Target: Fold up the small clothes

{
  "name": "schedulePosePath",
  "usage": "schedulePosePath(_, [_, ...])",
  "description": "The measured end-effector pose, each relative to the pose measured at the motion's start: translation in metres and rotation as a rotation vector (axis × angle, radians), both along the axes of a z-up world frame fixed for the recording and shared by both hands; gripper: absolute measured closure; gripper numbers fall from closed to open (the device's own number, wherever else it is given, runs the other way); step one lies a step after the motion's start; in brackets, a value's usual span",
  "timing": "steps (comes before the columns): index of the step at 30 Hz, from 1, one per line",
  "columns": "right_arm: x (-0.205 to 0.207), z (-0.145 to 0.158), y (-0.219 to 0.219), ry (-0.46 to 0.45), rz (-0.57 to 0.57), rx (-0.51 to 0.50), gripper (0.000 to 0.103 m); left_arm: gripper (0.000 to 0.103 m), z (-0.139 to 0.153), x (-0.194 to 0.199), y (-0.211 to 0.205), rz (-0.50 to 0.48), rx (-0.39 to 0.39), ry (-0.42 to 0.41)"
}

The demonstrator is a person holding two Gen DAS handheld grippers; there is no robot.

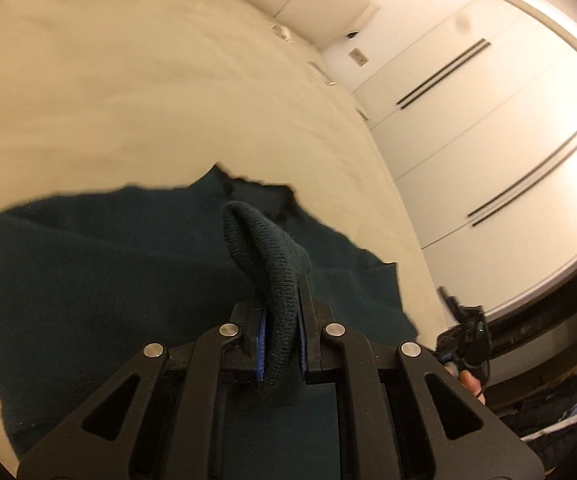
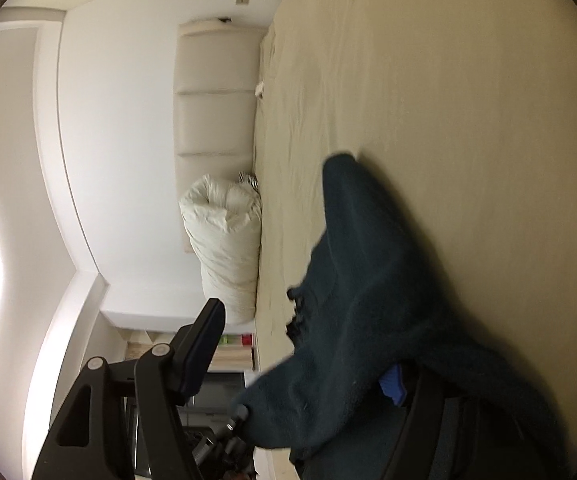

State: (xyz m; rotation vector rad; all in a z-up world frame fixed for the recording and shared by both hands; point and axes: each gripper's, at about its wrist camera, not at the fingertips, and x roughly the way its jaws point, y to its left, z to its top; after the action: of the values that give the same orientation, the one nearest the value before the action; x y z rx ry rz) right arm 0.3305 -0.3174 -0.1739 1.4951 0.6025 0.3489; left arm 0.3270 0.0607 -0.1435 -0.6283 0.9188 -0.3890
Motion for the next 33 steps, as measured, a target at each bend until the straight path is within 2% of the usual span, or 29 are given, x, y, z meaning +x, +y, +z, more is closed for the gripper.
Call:
schedulePosePath(2, [0.000, -0.006, -0.009, -0.010, -0.023, 0.021, 0.032, 0.093, -0.028, 0.005, 0.007, 0.023, -0.022, 0.059])
schedulePosePath(4, [0.001, -0.013, -0.012, -0.004, -0.013, 0.019, 0.038, 0.093, -0.052, 0.006, 0.010, 0.045, -0.022, 0.103])
schedulePosePath(7, [-0.001, -0.018, -0.013, -0.022, 0.008, 0.015, 0.046, 0.093, -0.074, 0.005, 0.018, 0.049, -0.033, 0.124])
schedulePosePath(10, [-0.004, -0.024, -0.018, -0.030, 0.020, 0.049, 0.055, 0.093, -0.071, 0.004, 0.016, 0.035, -0.016, 0.114])
schedulePosePath(13, [-0.007, -0.020, -0.019, -0.030, 0.022, 0.052, 0.056, 0.093, -0.068, 0.003, 0.014, 0.015, -0.015, 0.110])
schedulePosePath(15, [-0.013, -0.012, -0.016, -0.047, 0.024, 0.045, 0.051, 0.093, -0.066, -0.001, 0.017, 0.011, -0.008, 0.104])
schedulePosePath(17, [-0.022, -0.007, -0.010, -0.078, -0.002, 0.060, 0.036, 0.093, -0.072, -0.001, 0.023, 0.032, -0.029, 0.121])
schedulePosePath(19, [-0.029, -0.007, -0.001, -0.082, -0.016, 0.087, 0.032, 0.093, -0.078, 0.004, 0.019, 0.053, -0.063, 0.139])
schedulePosePath(21, [-0.033, -0.007, 0.006, -0.076, -0.015, 0.093, 0.032, 0.093, -0.080, 0.005, 0.021, 0.065, -0.061, 0.143])
schedulePosePath(23, [-0.037, -0.008, 0.005, -0.058, -0.047, 0.066, 0.034, 0.093, -0.078, 0.005, 0.019, 0.061, -0.041, 0.145])
schedulePosePath(26, [-0.036, -0.020, -0.011, -0.028, -0.106, 0.121, 0.041, 0.093, -0.076, 0.010, 0.011, 0.044, 0.001, 0.147])
schedulePosePath(33, [-0.040, -0.020, -0.018, -0.027, -0.104, 0.095, 0.047, 0.092, -0.076, 0.012, 0.006, 0.019, 0.025, 0.158])
